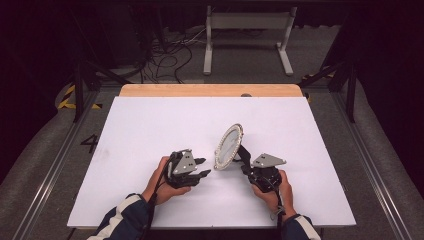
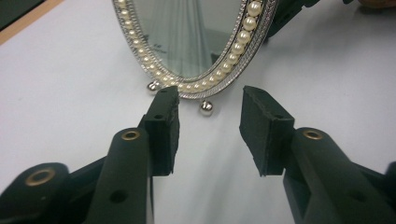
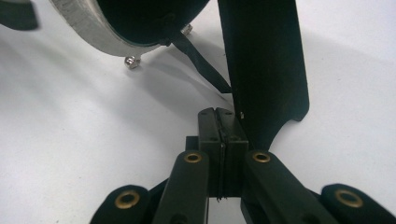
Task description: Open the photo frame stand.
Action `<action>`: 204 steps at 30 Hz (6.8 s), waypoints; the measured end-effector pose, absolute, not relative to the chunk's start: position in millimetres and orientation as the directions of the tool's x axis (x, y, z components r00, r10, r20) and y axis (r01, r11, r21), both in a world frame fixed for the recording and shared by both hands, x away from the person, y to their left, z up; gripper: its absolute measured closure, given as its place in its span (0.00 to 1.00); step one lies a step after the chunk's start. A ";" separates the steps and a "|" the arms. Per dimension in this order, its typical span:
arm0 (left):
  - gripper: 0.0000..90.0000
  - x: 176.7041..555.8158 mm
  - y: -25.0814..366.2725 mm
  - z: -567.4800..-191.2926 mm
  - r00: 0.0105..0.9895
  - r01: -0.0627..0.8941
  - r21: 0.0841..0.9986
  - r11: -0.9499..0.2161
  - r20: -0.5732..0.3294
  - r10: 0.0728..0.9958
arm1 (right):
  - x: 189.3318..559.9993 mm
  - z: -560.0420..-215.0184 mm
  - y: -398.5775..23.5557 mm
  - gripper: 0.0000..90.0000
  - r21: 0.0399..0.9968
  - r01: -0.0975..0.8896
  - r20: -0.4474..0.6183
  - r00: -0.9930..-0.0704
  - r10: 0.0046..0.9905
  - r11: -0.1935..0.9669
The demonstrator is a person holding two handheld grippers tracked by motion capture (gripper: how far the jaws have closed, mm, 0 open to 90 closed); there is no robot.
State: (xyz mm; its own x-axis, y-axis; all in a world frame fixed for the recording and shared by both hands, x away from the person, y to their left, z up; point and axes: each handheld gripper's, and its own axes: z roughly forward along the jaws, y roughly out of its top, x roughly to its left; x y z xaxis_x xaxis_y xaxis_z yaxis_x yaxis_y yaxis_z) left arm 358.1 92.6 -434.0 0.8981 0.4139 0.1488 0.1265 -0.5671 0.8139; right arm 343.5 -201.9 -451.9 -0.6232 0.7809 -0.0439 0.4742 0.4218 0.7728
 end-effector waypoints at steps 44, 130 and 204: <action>0.21 314.5 197.6 -455.6 0.780 0.321 0.781 -0.536 0.103 0.617 | 330.5 -440.0 -173.7 0.53 0.851 0.433 0.059 -0.641 0.765 0.297; 0.21 404.8 87.0 -439.5 0.888 0.241 0.837 -0.491 0.014 0.461 | 331.1 -409.1 -204.0 0.71 0.893 0.359 0.035 -0.656 0.754 0.271; 0.70 413.4 76.5 -434.9 0.901 0.231 0.860 -0.455 -0.014 0.433 | 327.0 -408.1 -208.0 0.87 0.932 0.324 0.052 -0.558 0.829 0.160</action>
